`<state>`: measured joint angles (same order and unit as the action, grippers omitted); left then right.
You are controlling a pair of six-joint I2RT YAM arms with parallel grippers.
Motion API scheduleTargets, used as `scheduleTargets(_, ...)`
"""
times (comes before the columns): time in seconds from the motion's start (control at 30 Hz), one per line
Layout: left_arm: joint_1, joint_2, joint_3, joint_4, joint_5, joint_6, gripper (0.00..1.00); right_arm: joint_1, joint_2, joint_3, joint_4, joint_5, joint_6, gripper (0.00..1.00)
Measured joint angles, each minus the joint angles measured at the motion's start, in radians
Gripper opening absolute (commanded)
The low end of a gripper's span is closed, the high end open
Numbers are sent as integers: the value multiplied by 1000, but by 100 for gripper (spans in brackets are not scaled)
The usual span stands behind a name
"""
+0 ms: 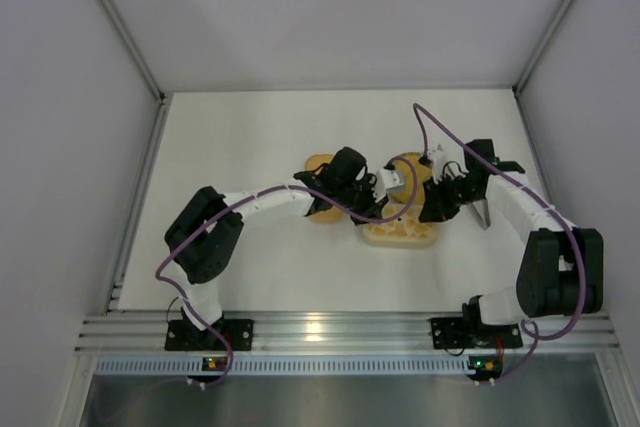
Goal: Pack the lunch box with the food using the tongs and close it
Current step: Close the box lid on the packing box.
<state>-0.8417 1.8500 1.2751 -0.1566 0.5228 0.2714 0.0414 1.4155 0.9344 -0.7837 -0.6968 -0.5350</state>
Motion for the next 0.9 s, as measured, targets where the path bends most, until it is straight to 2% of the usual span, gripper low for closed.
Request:
scheduleTargets(0.13, -10, 10, -10, 16, -20, 9, 25, 9, 11, 0, 0, 24, -1, 12)
scheduleTargets(0.37, -24, 25, -46, 50, -63, 59, 25, 40, 74, 0, -1, 80, -4, 11)
scheduleTargets(0.9, -40, 49, -69, 151, -90, 144, 24, 57, 184, 77, -31, 56, 22, 9)
